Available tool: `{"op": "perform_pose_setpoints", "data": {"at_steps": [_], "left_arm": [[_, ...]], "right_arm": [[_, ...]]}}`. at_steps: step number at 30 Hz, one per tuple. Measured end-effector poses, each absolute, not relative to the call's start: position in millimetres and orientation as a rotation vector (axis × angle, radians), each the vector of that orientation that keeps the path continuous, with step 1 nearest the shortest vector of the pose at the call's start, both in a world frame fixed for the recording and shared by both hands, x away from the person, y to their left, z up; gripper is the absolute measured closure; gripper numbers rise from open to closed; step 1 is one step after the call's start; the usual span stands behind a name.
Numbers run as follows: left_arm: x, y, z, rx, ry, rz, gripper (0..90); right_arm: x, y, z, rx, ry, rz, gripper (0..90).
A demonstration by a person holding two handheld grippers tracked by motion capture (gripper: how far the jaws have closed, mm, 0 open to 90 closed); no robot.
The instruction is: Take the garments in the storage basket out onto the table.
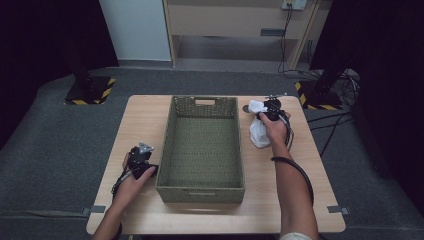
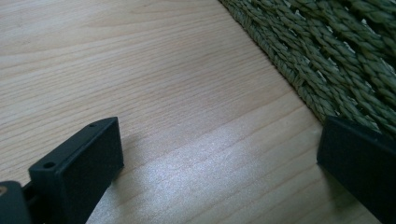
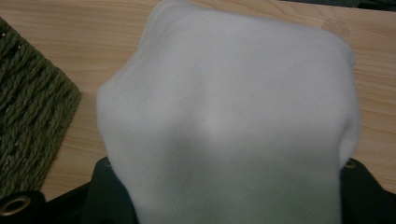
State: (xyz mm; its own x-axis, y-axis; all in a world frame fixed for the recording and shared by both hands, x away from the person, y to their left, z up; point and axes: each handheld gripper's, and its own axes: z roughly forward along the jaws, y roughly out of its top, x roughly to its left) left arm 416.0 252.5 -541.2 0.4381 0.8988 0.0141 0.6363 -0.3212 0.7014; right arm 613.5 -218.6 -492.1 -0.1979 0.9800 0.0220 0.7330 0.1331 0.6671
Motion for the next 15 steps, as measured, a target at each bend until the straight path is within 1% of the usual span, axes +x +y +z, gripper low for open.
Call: {"op": "perform_pose_setpoints", "data": {"at_steps": [2, 7, 8, 11, 15], "left_arm": [[416.0, 252.5, -541.1, 2.069, 1.284, 0.543, 0.0], [416.1, 252.5, -541.2, 2.068, 1.284, 0.543, 0.0], [416.1, 252.5, -541.1, 2.069, 1.284, 0.543, 0.0], [416.1, 252.5, -541.2, 2.069, 1.284, 0.543, 0.0], [416.1, 252.5, -541.1, 2.069, 1.284, 0.543, 0.0]], "right_arm": [[615.1, -218.5, -492.2, 1.649, 2.002, 0.788, 36.9], [617.7, -217.1, -498.5, 1.671, 2.038, 0.773, 16.3], [617.6, -216.7, -498.7, 1.675, 2.032, 0.775, 13.5], [616.6, -215.2, -496.6, 1.677, 2.017, 0.784, 7.8], [614.9, -213.7, -493.0, 1.67, 2.011, 0.786, 5.4]]}}
